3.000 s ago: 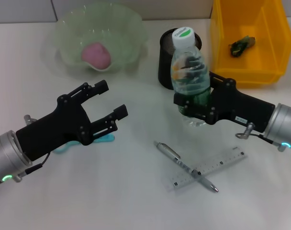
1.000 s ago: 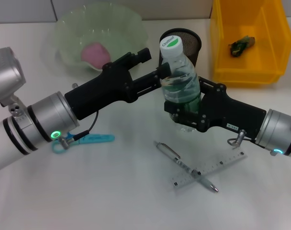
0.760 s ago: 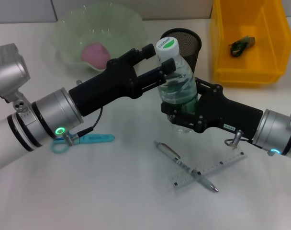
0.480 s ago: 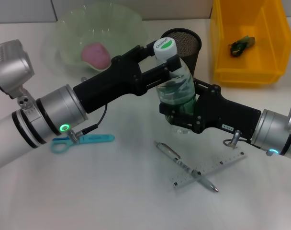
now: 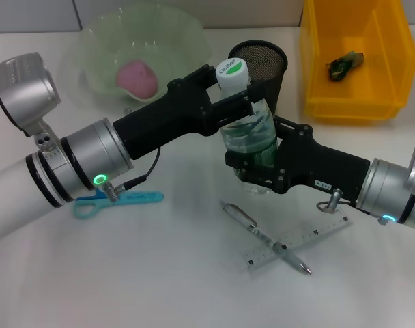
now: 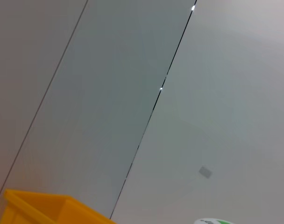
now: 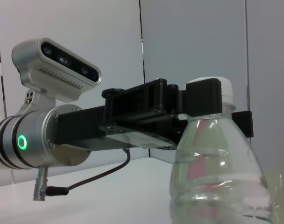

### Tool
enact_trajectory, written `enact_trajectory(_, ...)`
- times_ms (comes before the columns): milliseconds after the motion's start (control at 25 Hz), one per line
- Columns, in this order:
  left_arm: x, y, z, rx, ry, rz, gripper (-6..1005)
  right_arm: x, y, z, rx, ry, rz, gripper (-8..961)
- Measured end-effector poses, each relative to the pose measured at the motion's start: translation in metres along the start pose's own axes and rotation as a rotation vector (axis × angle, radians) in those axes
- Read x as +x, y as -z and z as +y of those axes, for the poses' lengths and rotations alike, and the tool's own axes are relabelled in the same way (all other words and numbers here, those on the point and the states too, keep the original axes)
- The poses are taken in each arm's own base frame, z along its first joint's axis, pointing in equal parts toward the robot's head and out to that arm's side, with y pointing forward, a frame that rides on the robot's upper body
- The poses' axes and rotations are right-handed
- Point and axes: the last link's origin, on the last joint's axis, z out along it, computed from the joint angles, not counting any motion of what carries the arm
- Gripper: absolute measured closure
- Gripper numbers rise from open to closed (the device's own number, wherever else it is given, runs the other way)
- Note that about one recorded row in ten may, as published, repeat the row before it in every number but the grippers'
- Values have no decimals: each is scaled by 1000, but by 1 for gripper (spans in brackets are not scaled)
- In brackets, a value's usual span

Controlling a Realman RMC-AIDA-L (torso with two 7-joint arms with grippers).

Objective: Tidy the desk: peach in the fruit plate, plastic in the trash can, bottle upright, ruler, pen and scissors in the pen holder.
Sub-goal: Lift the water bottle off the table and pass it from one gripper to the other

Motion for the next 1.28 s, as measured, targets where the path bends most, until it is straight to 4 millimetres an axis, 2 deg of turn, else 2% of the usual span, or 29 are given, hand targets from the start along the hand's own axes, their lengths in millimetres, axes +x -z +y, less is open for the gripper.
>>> enact_trajectory(1280, -1, 2, 0, 3, 0, 2, 220, 2, -1, 1, 2, -7, 7, 140)
